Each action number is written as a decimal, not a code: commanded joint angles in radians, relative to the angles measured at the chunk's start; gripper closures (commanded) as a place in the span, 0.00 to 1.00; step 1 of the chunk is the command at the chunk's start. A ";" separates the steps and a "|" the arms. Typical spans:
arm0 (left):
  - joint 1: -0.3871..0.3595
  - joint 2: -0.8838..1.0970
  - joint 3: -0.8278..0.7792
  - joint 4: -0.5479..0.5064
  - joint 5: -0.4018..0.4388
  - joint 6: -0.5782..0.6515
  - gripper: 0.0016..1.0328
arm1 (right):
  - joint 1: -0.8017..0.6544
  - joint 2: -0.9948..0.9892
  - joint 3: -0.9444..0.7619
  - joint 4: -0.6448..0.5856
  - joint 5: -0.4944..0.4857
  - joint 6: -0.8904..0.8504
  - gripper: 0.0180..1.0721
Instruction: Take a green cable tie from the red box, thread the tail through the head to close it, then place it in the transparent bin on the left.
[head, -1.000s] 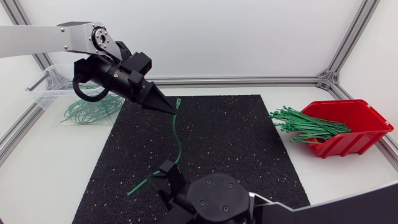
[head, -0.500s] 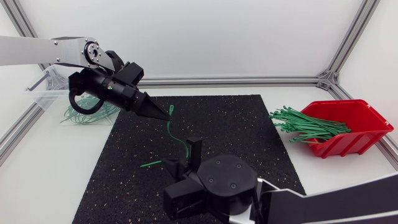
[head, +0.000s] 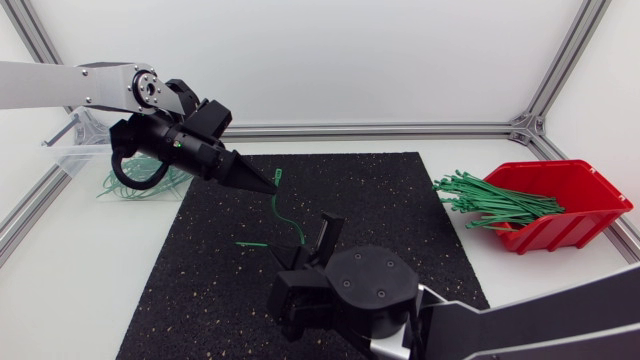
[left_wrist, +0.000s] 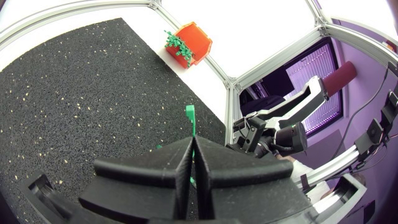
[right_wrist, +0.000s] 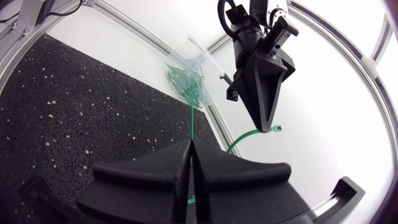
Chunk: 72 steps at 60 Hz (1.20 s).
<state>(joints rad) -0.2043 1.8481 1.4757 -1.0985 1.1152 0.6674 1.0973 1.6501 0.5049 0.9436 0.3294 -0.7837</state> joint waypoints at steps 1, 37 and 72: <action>-0.007 -0.021 -0.025 -0.006 0.009 0.023 0.97 | -0.004 0.019 -0.026 0.018 0.019 0.023 0.95; -0.014 -0.041 -0.041 -0.006 0.015 0.018 0.97 | 0.036 -0.107 -0.075 0.070 0.128 -0.037 0.95; -0.026 -0.073 -0.057 0.008 0.035 0.008 0.97 | 0.042 -0.308 0.034 -0.244 0.186 0.270 0.95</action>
<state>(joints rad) -0.2234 1.8042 1.4498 -1.0893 1.1301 0.6666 1.1316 1.3712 0.5030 0.7311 0.5026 -0.5968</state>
